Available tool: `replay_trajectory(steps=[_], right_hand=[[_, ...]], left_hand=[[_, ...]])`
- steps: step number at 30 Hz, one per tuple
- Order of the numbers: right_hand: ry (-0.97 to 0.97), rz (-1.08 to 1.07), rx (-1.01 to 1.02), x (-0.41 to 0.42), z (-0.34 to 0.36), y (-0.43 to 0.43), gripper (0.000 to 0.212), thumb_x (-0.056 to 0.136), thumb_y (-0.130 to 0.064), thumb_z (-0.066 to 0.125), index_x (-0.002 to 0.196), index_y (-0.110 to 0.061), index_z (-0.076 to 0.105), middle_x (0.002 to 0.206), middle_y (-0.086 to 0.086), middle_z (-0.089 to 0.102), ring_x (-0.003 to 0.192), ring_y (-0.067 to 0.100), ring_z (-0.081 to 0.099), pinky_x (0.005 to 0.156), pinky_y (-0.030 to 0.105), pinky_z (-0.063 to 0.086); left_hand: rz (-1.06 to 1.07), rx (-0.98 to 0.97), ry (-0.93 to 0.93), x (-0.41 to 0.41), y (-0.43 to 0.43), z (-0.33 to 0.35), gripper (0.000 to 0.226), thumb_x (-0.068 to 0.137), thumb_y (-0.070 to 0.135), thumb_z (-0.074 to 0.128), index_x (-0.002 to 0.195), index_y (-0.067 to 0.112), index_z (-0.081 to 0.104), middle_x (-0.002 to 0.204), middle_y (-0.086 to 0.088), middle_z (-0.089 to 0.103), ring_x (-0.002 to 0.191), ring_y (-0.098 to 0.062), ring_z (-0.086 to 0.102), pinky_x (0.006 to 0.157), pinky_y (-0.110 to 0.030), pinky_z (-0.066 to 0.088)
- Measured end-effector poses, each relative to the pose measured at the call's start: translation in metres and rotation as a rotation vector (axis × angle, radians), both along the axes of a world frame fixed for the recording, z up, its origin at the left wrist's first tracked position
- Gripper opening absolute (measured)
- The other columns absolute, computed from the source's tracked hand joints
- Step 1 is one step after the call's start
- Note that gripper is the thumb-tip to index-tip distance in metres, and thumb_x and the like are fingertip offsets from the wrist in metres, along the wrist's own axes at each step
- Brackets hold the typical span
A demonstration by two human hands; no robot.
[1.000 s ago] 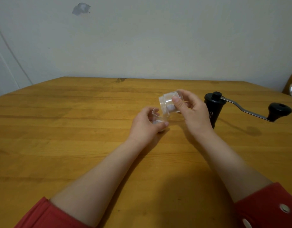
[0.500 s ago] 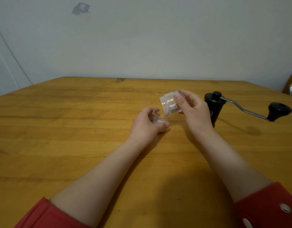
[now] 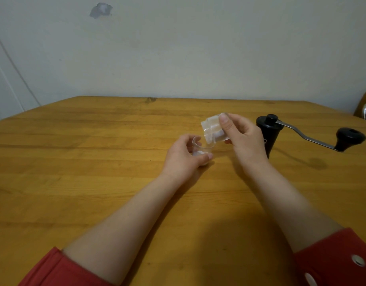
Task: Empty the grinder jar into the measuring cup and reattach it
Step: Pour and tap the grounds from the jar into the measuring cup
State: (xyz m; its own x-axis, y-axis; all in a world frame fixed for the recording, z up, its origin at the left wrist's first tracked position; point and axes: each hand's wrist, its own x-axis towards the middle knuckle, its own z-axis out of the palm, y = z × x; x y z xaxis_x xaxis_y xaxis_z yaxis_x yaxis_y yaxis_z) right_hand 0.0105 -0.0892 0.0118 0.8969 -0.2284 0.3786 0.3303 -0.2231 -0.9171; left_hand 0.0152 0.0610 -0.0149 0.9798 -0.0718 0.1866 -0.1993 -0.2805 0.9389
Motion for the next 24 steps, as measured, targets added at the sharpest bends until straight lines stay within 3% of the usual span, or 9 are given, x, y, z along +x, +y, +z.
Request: replay_trajectory(steps=[5,11,15,18,21,24], right_hand=[[0.009,-0.03,0.037,0.0032,-0.001,-0.001,0.04,0.084,-0.057,0.063,0.105,-0.024,0.072,0.088,-0.012,0.074,0.078,-0.004,0.067,0.058,0.01,0.048],[0.015,-0.054,0.047,0.0045,-0.0027,-0.0025,0.034,0.088,-0.054,0.062,0.1,-0.024,0.073,0.078,-0.016,0.073,0.071,-0.008,0.066,0.056,0.008,0.047],[0.01,-0.048,0.031,0.0032,-0.0005,-0.0019,0.029,0.089,-0.054,0.06,0.095,-0.028,0.072,0.075,-0.02,0.073,0.07,-0.008,0.065,0.057,0.009,0.047],[-0.021,-0.047,0.03,0.0016,0.0002,-0.0011,0.031,0.089,-0.049,0.062,0.104,-0.024,0.074,0.087,-0.013,0.075,0.081,-0.004,0.066,0.068,0.014,0.049],[-0.035,-0.043,0.007,0.0009,-0.0002,0.0004,0.037,0.089,-0.045,0.065,0.115,-0.02,0.071,0.108,-0.005,0.073,0.101,0.011,0.067,0.086,0.029,0.053],[-0.052,-0.058,-0.036,0.0014,-0.0012,0.0,0.039,0.091,-0.044,0.065,0.123,-0.022,0.067,0.118,-0.007,0.068,0.111,0.01,0.062,0.098,0.031,0.05]], left_hand=[[-0.012,-0.035,0.013,-0.0009,-0.0007,-0.0003,0.052,0.071,0.009,0.085,0.116,0.018,0.061,0.108,0.004,0.066,0.09,-0.003,0.063,0.068,-0.001,0.046],[-0.027,-0.012,0.009,-0.0021,-0.0003,0.001,0.054,0.071,0.013,0.085,0.119,0.017,0.06,0.112,0.002,0.067,0.099,-0.009,0.064,0.08,-0.008,0.048],[-0.051,-0.062,0.035,-0.0037,-0.0012,0.0018,0.052,0.072,0.006,0.084,0.117,0.016,0.061,0.107,0.003,0.065,0.088,0.0,0.061,0.062,-0.001,0.045],[-0.063,-0.078,0.037,-0.0051,-0.0016,0.0022,0.053,0.073,0.001,0.082,0.119,0.011,0.06,0.103,0.002,0.064,0.084,0.0,0.06,0.059,0.0,0.044],[-0.071,-0.092,0.048,-0.0055,-0.0012,0.0027,0.051,0.073,0.001,0.082,0.118,0.012,0.06,0.1,0.003,0.063,0.081,-0.002,0.06,0.056,0.0,0.045],[-0.072,-0.084,0.047,-0.0047,-0.0008,0.0025,0.051,0.073,0.002,0.082,0.119,0.012,0.06,0.105,0.0,0.064,0.082,-0.002,0.061,0.057,-0.001,0.045]])
